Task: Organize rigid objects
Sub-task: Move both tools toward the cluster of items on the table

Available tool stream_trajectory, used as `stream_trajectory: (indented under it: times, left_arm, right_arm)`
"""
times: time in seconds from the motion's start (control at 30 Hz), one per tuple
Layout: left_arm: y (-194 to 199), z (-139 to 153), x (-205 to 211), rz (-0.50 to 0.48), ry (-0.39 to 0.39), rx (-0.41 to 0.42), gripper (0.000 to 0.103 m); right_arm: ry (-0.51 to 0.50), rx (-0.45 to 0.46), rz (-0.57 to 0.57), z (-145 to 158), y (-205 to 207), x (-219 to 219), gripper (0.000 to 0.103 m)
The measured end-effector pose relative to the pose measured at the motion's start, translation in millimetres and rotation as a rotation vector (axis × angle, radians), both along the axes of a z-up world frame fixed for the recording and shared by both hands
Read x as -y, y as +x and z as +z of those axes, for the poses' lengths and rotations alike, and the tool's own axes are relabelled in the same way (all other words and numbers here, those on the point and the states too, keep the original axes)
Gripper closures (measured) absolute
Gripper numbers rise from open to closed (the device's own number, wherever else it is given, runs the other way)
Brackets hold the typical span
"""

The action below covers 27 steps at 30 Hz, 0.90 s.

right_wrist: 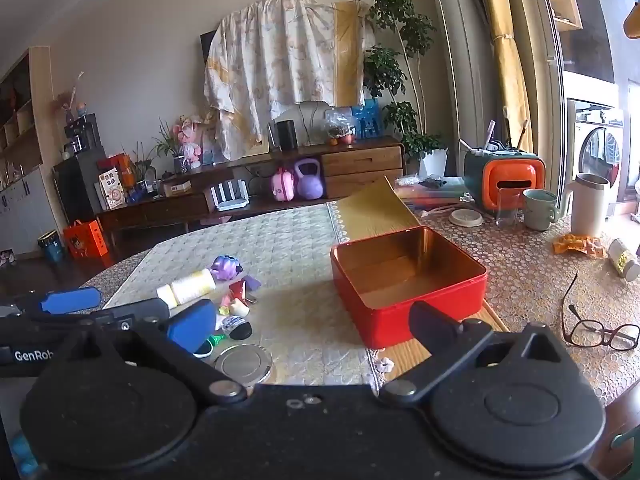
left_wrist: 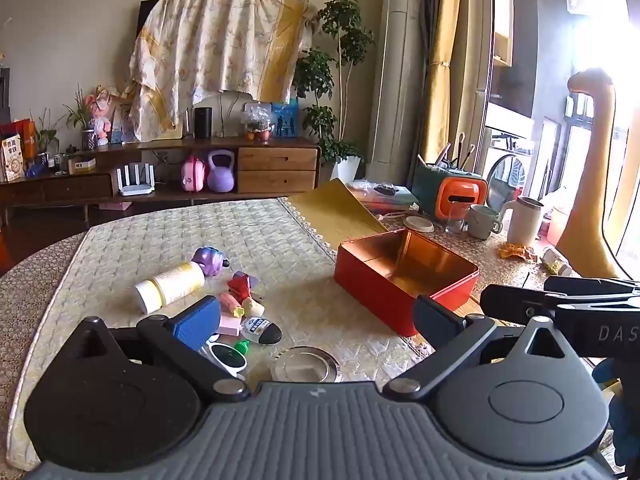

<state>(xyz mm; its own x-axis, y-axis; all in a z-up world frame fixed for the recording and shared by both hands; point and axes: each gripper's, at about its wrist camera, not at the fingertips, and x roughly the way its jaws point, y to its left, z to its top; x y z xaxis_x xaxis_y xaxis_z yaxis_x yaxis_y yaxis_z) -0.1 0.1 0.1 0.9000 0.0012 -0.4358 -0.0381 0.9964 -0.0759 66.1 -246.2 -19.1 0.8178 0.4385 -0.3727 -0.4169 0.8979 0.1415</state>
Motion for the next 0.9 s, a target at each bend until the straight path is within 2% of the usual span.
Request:
stream_trajectory:
  times: [0.17,0.27,0.47,0.53,0.63,0.9]
  left_arm:
    - [0,3,-5,0.0,-0.032,0.052,0.0]
    - [-19,6,0,-0.003,-0.015,0.103,0.0]
    - [-15,9,-3,-0.001,-0.027,0.069,0.0]
    - [-16,9,-4,0.0,-0.028,0.068,0.0]
    - [-16,9,-5,-0.002,-0.028,0.069,0.0]
    - [-10,10,-3,-0.017,-0.016,0.034,0.0]
  right_arm:
    - [-0.003,0.009,0.004,3,-9,-2,0.0]
    - [0.0,0.023,-0.009,4,-12,2,0.0]
    - [0.013,-0.01,-0.004,7,-31,3,0.0]
    - [0.029,-0.057,-0.013,4,-7,4,0.0]
    - [0.055,-0.084,-0.011,3,-5,7,0.0]
    - [0.049,-0.078,0.004,3,-6,7,0.0]
